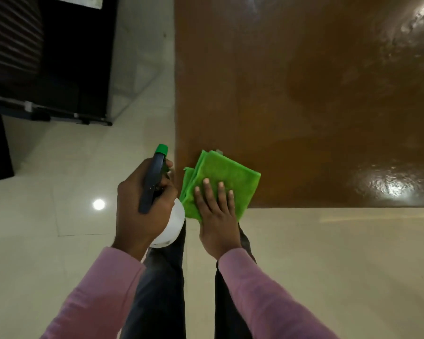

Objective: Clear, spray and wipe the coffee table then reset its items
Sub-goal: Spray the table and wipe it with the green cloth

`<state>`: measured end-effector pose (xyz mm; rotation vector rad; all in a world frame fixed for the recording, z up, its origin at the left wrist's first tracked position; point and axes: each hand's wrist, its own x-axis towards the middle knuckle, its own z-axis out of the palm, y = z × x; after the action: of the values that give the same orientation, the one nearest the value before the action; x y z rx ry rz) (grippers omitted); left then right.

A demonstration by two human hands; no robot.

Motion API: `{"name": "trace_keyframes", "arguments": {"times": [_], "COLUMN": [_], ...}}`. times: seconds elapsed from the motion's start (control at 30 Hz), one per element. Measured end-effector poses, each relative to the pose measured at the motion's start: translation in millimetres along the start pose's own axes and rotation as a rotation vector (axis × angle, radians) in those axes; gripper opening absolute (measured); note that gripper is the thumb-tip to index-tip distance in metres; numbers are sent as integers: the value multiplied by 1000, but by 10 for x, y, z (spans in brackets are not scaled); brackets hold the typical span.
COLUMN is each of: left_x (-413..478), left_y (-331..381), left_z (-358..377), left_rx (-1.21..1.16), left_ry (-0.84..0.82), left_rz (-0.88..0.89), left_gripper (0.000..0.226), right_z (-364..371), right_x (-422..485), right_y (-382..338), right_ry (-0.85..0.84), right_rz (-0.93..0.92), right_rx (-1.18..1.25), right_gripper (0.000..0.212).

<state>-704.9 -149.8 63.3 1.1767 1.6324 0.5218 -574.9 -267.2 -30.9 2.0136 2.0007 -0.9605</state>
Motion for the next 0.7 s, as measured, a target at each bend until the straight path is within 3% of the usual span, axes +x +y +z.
{"name": "trace_keyframes", "arguments": {"times": [0.07, 0.23, 0.37, 0.5, 0.6, 0.7], "left_x": [62, 215, 302, 387, 472, 570], "left_y": [-21, -117, -151, -64, 11, 88], "left_z": [-133, -301, -306, -304, -305, -349], "left_rx": [-11, -12, -25, -34, -52, -48], "left_ry": [5, -17, -14, -19, -17, -13], "left_rz": [7, 13, 5, -21, -28, -16], "left_gripper": [29, 20, 23, 31, 31, 28], "right_z": [-209, -1096, -1632, -1248, -529, 15], "right_x": [322, 1920, 2820, 2072, 766, -246], "right_y": [-13, 84, 82, 90, 6, -53], "right_ry": [-31, 163, 167, 136, -64, -225], "right_rz": [-2, -3, 43, -162, -260, -218], "right_rx": [-6, -138, -174, -227, -196, -241], "right_gripper": [67, 71, 63, 68, 69, 73]}}
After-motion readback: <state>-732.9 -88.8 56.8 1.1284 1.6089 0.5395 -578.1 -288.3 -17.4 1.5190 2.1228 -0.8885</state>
